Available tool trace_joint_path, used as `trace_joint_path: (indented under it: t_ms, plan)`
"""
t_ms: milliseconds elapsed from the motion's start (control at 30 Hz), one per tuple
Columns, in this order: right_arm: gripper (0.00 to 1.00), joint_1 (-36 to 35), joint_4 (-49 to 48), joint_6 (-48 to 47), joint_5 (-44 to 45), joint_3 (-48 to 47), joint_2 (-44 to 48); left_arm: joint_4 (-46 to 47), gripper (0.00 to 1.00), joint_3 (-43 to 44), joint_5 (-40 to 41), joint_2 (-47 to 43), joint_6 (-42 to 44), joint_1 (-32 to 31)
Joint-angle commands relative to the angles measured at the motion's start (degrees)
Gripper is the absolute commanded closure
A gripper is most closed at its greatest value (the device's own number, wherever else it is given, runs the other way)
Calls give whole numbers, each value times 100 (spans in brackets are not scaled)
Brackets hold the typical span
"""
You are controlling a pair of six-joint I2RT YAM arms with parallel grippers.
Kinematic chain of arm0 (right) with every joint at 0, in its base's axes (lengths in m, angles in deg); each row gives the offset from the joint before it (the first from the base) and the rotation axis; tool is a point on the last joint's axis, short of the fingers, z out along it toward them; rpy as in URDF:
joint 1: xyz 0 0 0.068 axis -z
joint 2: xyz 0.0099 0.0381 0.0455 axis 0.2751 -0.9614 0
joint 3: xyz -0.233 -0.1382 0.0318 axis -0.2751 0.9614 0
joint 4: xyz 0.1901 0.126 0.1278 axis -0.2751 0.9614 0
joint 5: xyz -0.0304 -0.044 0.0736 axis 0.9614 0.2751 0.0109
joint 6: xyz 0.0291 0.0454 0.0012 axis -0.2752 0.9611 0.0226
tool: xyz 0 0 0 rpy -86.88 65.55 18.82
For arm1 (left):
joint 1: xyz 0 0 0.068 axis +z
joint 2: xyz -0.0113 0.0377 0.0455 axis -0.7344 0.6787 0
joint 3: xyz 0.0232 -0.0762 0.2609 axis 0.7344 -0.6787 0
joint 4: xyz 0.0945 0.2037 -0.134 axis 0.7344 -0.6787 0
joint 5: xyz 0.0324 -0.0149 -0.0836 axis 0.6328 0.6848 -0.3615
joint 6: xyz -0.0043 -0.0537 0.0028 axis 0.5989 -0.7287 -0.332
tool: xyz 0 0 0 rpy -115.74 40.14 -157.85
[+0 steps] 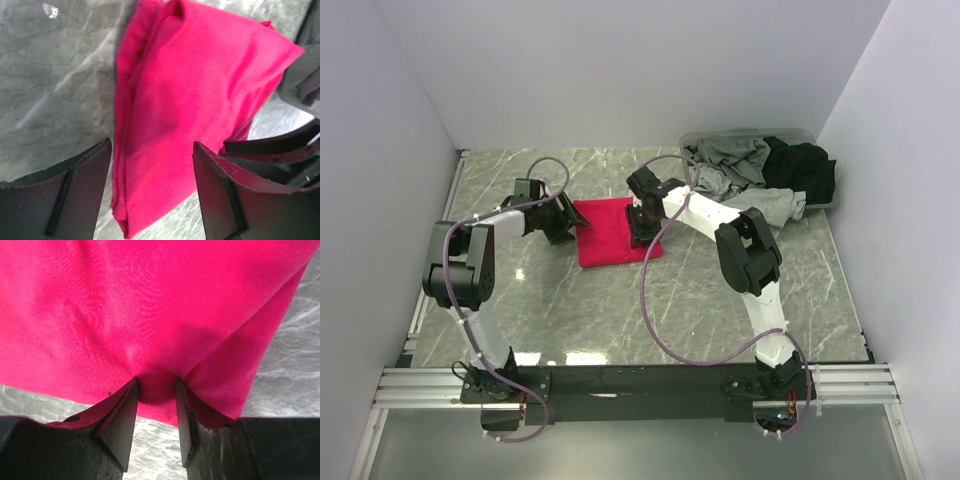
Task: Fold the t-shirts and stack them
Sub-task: Neatly place the folded tshirt to the corner
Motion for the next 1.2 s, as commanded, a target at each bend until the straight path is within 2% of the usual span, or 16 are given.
trace_joint_path:
  t_ms: [0,333,567,633,667,733,767,833,867,900,1167]
  plan:
    - [57,22,208,14,166,71,-81,253,29,-32,-70,83,-25,-4]
    - [57,13,217,14,157,115,15,428,32,-120,27,470,-26,-13]
    - [57,13,234,-21,96,71,59,428,40,-120,150,699,-34,-4]
    - [57,22,217,-38,70,45,86,385,45,-103,185,769,-8,-4]
    - [57,22,225,-38,70,18,103,350,54,-41,211,795,1,-13]
    - [57,22,243,-56,52,-26,156,192,64,12,325,831,97,-13]
    - [56,22,252,-65,35,-43,191,139,74,73,387,831,141,-22]
    - [51,22,260,-82,26,-70,297,-106,84,161,605,787,272,-13]
    - [50,22,269,-100,26,-96,349,-212,95,292,685,761,317,-13]
    - [47,22,287,-91,52,-122,419,-326,100,363,756,717,361,-13]
    - [45,48,559,-153,333,-307,771,-1627,100,1372,1932,347,1265,-13]
